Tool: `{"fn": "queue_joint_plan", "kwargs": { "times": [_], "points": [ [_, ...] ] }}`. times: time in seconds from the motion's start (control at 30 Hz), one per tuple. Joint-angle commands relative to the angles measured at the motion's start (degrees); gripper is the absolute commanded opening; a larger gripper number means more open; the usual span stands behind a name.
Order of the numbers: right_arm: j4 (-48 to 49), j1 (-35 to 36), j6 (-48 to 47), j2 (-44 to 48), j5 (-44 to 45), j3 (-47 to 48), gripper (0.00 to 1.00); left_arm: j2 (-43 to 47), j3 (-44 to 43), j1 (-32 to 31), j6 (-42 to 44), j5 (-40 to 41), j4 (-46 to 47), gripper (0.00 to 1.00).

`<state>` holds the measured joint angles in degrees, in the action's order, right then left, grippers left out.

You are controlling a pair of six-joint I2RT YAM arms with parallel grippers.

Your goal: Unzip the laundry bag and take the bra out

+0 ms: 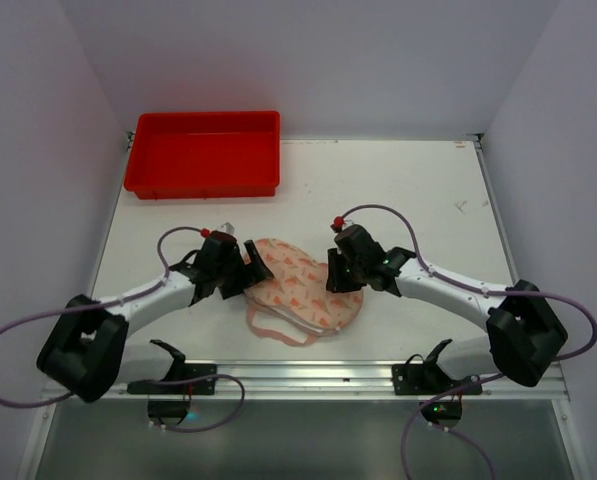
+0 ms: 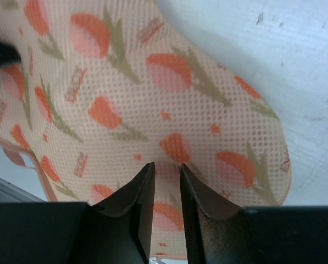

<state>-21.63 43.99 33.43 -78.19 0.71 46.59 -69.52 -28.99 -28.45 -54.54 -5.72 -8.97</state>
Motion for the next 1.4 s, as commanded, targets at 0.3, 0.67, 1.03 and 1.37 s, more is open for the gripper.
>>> {"fn": "queue_joint_plan", "kwargs": {
  "times": [0.3,0.67,1.03,1.37],
  "points": [
    [4.4,0.7,0.9,3.0,-2.7,1.2,0.36,-28.9,-32.1,6.4,15.4,-6.0,14.2,0.98],
    [3.2,0.7,2.3,10.1,1.2,-0.7,0.81,-4.6,-10.1,1.4,4.9,-6.3,4.7,1.0],
    [4.6,0.7,3.7,16.0,2.0,-6.9,0.9,-5.6,-0.2,-15.3,-9.3,-5.2,22.0,0.98],
    [5.2,0.7,3.5,19.3,1.2,-8.9,0.89,-18.5,-4.7,-16.0,-9.8,-5.6,24.5,0.76]
  ]
}}
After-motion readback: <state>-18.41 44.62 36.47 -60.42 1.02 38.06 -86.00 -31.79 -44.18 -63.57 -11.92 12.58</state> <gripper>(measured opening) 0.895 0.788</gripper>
